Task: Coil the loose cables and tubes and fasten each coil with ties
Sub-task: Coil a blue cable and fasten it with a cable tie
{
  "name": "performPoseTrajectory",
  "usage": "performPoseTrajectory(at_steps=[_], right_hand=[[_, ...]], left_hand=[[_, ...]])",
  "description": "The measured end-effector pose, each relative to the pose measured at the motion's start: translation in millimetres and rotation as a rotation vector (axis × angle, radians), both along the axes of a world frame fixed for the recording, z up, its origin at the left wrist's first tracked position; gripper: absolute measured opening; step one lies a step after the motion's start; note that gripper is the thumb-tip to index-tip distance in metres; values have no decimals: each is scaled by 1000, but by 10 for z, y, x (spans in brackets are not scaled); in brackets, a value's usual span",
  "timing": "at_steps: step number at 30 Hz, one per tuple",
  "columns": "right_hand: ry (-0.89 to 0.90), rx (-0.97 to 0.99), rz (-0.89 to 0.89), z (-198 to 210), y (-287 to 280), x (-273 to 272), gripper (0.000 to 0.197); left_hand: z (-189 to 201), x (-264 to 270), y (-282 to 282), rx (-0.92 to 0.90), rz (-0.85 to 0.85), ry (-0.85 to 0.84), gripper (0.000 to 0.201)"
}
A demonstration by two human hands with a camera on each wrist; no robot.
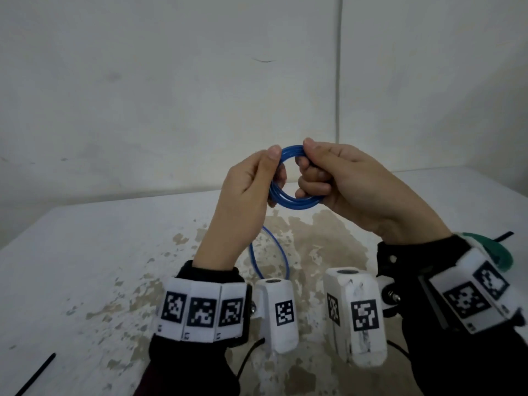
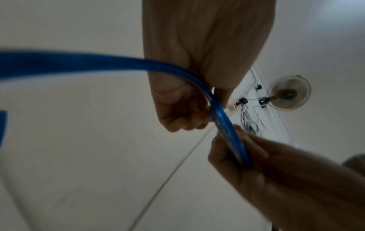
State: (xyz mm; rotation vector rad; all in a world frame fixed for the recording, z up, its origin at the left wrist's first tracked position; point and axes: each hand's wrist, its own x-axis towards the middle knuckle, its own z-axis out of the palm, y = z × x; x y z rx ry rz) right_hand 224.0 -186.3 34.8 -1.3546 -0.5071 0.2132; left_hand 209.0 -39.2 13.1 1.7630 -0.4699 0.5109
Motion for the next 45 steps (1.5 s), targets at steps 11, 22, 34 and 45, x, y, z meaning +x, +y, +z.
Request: performPoseTrajectory(at_steps=[11, 22, 34, 45], right_hand=[[31, 128, -21, -12, 129, -23, 35], [67, 314, -156, 11, 73, 24, 34], [58, 300, -129, 1, 96, 11, 34], [265, 558, -75, -27, 195, 29, 35]], left_hand=[[-67, 56, -54, -134, 96, -95, 50], [-99, 72, -121, -339, -295, 94, 41], [-99, 55, -117, -220, -74, -16, 30], [-91, 27, -203, -356, -107, -27, 45]])
